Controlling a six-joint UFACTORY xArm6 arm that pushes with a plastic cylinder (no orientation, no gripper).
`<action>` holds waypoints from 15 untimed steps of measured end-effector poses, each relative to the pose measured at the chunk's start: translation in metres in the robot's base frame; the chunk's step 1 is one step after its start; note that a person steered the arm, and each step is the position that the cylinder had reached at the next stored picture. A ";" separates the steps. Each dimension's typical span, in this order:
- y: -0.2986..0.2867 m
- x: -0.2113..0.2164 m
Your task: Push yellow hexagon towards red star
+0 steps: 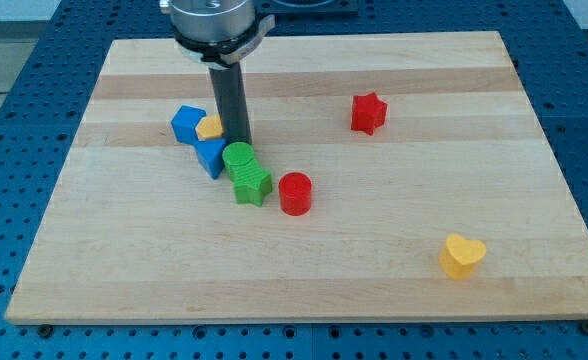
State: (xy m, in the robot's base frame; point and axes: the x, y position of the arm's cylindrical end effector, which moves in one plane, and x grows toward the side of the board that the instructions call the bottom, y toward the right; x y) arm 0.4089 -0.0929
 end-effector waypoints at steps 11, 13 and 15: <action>-0.065 -0.025; -0.067 -0.019; -0.117 0.006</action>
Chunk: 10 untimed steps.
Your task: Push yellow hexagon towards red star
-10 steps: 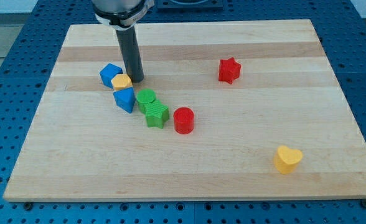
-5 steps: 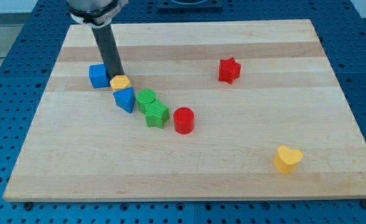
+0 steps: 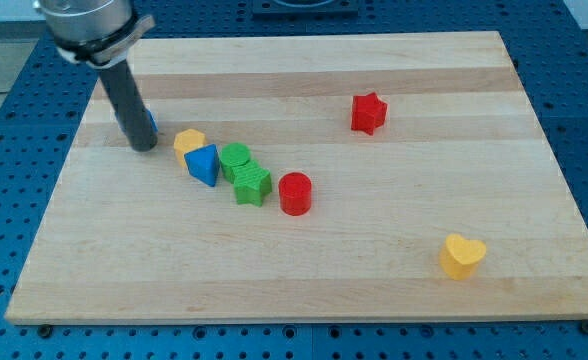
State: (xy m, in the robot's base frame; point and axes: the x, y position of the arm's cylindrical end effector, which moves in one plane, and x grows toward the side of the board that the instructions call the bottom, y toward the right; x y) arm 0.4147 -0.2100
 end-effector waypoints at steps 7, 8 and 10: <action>0.178 -0.027; 0.204 -0.042; 0.193 -0.042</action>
